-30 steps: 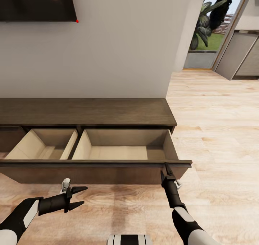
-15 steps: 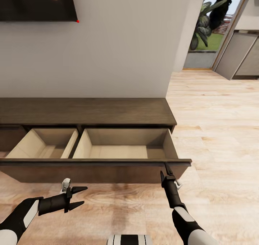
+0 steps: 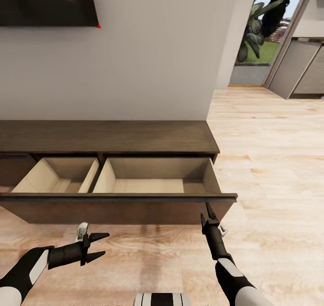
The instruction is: Place each of the two pumpkins and all three candles from the living room inside a cabinet in the living room (use any cabinet), then make sure every cabinet is closed, and position the cauldron so it is next to a table in the living room.
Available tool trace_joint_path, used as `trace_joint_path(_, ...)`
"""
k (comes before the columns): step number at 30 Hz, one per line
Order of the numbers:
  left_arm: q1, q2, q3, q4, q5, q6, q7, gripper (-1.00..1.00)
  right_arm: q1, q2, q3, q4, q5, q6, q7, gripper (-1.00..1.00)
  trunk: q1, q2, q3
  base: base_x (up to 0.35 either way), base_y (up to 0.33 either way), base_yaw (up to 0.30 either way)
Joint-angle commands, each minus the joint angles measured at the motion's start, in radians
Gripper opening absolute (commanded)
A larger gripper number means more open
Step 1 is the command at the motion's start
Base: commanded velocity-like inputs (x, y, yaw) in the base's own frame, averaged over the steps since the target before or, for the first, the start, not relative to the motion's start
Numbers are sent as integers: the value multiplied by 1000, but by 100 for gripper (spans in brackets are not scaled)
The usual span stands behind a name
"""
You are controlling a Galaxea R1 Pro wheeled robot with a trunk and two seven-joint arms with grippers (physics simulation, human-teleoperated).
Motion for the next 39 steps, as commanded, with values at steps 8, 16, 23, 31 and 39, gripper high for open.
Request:
trace_joint_path(8, 0, -3, -1, 0, -1, 0, 0, 100, 0, -4, 2, 0, 4, 56, -28, 100, 0, 0, 0, -82, 0, 0)
trace_joint_path(16, 0, -8, -35, 0, 0, 0, 1, 100, 7, -10, -2, 1, 7, 116, -215, 100, 0, 0, 0, -45, 0, 0)
trace_joint_path(23, 0, -9, -60, 0, 0, 0, 0, 100, 61, -51, -1, 0, 9, 204, -244, 100, -8, 14, 10, -6, 0, 0)
trace_joint_path(31, 1, -11, -136, 27, -3, -5, 11, 100, 193, -181, 0, 0, 9, 401, -330, 100, -39, 70, 35, 0, 0, 0)
trace_joint_path(39, 2, -14, -226, 39, 0, -11, 14, 100, 230, -205, 1, 2, 10, 424, -359, 100, -69, 126, 60, -58, 0, 0)
